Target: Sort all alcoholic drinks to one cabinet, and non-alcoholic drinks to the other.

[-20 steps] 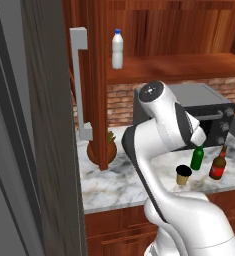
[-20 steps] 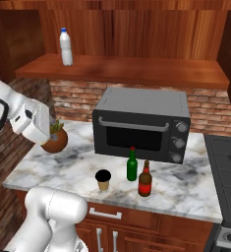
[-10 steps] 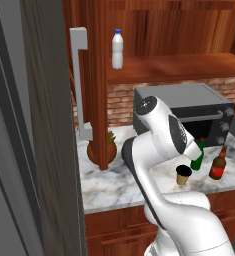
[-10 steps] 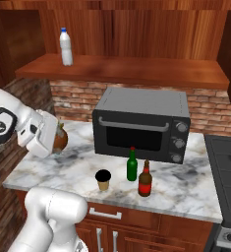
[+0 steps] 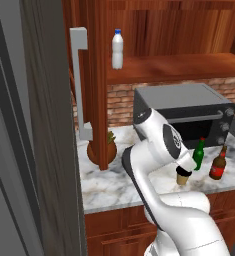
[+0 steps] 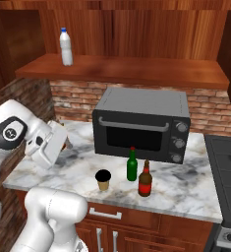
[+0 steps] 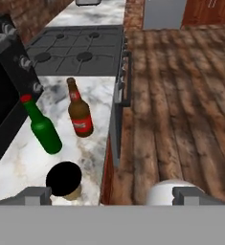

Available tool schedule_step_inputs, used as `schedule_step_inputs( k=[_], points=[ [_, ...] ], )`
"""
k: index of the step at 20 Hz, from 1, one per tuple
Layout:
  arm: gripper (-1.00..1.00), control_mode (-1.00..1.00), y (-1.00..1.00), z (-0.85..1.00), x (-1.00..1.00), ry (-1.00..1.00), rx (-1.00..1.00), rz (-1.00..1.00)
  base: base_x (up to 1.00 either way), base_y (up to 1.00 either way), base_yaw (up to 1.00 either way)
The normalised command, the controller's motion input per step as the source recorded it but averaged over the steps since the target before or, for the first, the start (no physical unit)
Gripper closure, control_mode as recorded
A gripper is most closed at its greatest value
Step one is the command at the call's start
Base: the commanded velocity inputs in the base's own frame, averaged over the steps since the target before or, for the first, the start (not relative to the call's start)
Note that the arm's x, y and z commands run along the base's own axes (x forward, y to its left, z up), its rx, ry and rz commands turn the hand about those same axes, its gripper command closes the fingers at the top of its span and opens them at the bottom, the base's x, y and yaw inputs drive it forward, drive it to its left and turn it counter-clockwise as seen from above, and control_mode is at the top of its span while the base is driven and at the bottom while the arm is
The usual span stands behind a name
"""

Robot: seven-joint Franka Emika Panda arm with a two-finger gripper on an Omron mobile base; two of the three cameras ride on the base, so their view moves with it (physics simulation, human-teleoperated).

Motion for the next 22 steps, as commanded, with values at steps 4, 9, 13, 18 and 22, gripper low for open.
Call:
schedule_step_inputs(
  k=[4, 9, 13, 18, 22],
  points=[
    [-1.0, -1.0, -0.15, -0.35, 0.08, 0.1, -0.01, -0.14, 0.0, 0.0, 0.0],
    [-1.0, -1.0, -0.07, -0.34, 0.02, 0.08, -0.02, -0.07, 0.0, 0.0, 0.0],
    [-1.0, -1.0, -0.09, -0.32, 0.09, 0.06, -0.01, 0.0, 0.0, 0.0, 0.0],
    [-1.0, -1.0, -0.08, -0.27, 0.24, 0.06, -0.01, 0.0, 0.0, 0.0, 0.0],
    [-1.0, -1.0, -0.03, -0.18, 0.25, 0.05, 0.0, 0.0, 0.0, 0.0, 0.0]
  ],
)
